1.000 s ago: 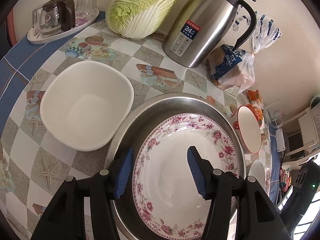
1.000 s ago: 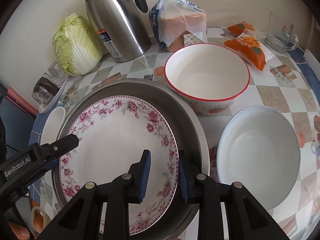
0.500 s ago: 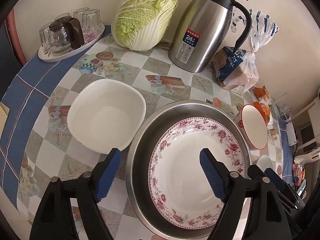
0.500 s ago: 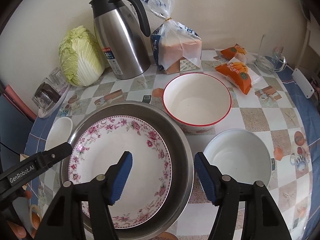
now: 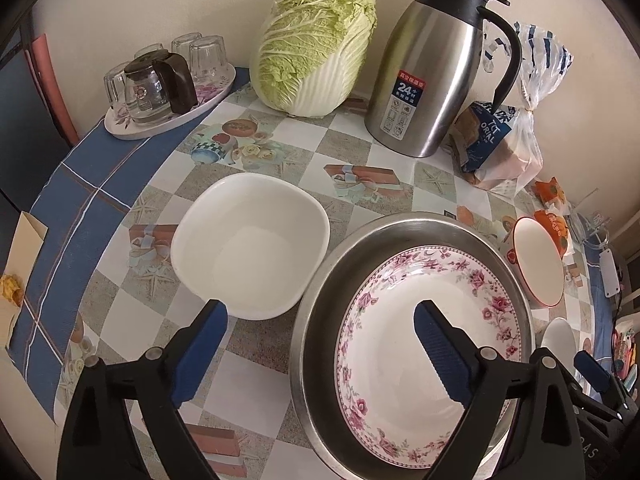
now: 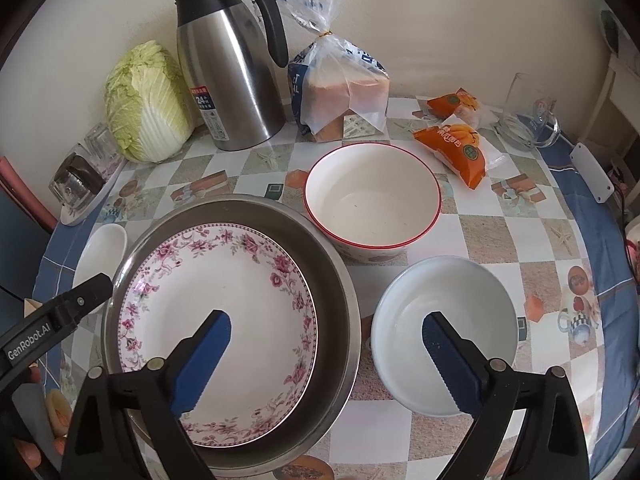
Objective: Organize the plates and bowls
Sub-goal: 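Move both tools to the rim of the red-rimmed white bowl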
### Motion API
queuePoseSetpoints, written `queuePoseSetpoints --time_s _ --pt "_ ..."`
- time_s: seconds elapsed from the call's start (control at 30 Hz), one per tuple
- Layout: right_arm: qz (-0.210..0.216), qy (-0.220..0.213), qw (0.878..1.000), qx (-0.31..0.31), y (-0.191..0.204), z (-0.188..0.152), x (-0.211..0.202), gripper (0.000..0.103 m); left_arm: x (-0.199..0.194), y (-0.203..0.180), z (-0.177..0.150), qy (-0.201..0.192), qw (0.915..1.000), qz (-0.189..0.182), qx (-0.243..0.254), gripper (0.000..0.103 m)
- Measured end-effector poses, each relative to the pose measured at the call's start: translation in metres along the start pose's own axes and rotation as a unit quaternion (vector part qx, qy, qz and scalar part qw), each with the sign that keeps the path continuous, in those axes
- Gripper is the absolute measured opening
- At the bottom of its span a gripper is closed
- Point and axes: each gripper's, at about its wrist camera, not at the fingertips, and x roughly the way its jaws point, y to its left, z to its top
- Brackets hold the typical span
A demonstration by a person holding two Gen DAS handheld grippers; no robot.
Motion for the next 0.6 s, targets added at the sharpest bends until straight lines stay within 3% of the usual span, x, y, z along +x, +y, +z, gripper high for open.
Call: queuePoseSetpoints --time_s 0.47,0.6 --pt "0.005 -0.021 1.0 -0.018 0.0 0.001 -0.004 0.103 -0.004 -0.01 -0.003 -0.012 0.9993 0.015 0.031 0.095" --pt "-0.013 -0.057 0.998 -0.023 -0.006 0.002 -0.013 0.103 -0.006 -0.014 -0.005 -0.013 0.9991 0.016 0.038 0.095"
